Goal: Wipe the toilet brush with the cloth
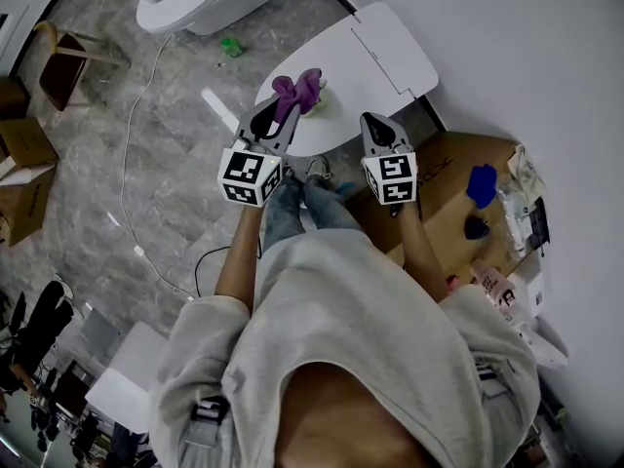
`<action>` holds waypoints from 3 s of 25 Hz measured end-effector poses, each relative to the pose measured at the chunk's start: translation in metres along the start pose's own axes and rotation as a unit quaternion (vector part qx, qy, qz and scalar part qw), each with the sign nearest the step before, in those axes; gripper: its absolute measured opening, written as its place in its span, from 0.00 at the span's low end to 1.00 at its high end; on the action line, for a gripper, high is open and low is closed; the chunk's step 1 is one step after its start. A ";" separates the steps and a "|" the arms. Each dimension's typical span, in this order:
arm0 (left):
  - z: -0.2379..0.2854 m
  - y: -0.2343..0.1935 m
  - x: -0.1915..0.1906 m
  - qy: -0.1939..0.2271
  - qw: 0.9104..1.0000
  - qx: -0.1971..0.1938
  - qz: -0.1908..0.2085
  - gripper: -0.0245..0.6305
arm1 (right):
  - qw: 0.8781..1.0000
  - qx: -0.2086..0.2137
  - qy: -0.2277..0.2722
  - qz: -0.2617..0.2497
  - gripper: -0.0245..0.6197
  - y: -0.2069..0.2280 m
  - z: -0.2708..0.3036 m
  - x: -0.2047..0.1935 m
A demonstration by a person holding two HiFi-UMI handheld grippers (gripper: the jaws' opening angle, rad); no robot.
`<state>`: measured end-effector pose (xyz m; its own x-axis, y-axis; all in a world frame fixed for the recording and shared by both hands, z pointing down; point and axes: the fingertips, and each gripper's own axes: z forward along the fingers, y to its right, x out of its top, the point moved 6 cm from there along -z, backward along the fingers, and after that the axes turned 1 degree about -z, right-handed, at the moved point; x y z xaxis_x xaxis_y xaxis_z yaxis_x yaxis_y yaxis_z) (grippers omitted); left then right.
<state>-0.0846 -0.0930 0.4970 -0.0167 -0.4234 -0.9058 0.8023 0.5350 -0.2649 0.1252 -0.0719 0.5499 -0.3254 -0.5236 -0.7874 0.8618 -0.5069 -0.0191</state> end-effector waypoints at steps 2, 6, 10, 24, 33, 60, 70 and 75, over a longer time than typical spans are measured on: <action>0.004 0.002 -0.010 -0.015 1.000 -0.002 0.002 0.20 | 1.000 0.000 -0.003 0.002 0.09 0.001 0.000 -0.002; 0.013 0.001 -0.031 -0.044 0.999 0.000 0.001 0.20 | 1.000 -0.002 -0.009 0.004 0.09 0.004 0.002 -0.005; 0.021 -0.005 -0.051 -0.065 0.998 0.004 -0.018 0.20 | 1.000 -0.003 -0.014 0.006 0.09 0.007 0.005 -0.007; 0.054 -0.039 -0.100 -0.126 0.991 0.021 -0.049 0.20 | 0.999 0.000 -0.036 0.006 0.09 0.021 0.027 -0.007; 0.071 -0.061 -0.146 -0.174 0.981 0.035 -0.084 0.20 | 0.999 0.000 -0.047 0.004 0.09 0.026 0.039 -0.007; 0.025 -0.123 -0.074 -0.085 0.989 0.104 -0.063 0.20 | 1.000 -0.009 0.001 -0.004 0.09 0.008 0.032 0.023; -0.029 -0.105 0.026 0.014 0.993 0.117 -0.033 0.19 | 0.995 -0.042 0.085 -0.005 0.09 0.020 0.010 0.084; -0.042 -0.095 0.052 0.039 0.992 0.118 -0.004 0.19 | 0.990 -0.057 0.126 -0.004 0.09 0.028 -0.001 0.112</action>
<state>-0.1864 -0.1353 0.4610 -0.0618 -0.3648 -0.9290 0.9191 0.3420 -0.1954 0.1135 -0.1438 0.4609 -0.2375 -0.3259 -0.9151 0.9027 -0.4219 -0.0840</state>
